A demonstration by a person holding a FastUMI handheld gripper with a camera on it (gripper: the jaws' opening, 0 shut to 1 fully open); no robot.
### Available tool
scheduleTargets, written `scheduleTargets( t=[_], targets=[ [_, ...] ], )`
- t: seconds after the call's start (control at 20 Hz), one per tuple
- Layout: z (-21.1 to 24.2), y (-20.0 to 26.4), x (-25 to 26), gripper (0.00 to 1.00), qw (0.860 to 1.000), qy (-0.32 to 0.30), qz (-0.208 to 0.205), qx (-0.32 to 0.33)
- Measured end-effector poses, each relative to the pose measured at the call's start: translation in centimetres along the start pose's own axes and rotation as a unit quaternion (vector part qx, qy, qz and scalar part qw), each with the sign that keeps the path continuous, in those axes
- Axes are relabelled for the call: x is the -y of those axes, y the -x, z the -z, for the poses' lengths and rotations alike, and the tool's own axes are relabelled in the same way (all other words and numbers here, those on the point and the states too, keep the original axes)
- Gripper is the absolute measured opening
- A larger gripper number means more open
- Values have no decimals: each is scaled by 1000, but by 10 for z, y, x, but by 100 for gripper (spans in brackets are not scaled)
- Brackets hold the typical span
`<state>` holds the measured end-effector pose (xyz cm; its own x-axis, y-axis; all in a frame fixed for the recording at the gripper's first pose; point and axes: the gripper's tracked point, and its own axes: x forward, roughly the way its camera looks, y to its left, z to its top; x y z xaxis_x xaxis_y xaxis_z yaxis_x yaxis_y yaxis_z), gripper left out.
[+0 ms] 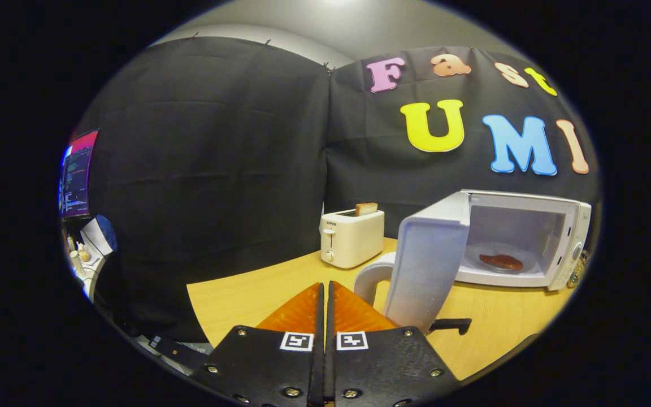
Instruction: Open the microwave, put the food inside, and close the microwave door.
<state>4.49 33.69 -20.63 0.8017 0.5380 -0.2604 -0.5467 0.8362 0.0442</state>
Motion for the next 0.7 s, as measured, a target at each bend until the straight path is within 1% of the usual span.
scheduleTargets(
  t=[0.15, 0.4, 0.6, 0.7],
  targets=[
    [2, 23, 23, 1, 999, 25, 34, 7],
    [16, 47, 74, 1, 996, -1, 87, -7],
    [19, 61, 132, 1, 990, -21, 138, -5],
    [19, 67, 162, 1, 986, -19, 166, -3]
  ],
)
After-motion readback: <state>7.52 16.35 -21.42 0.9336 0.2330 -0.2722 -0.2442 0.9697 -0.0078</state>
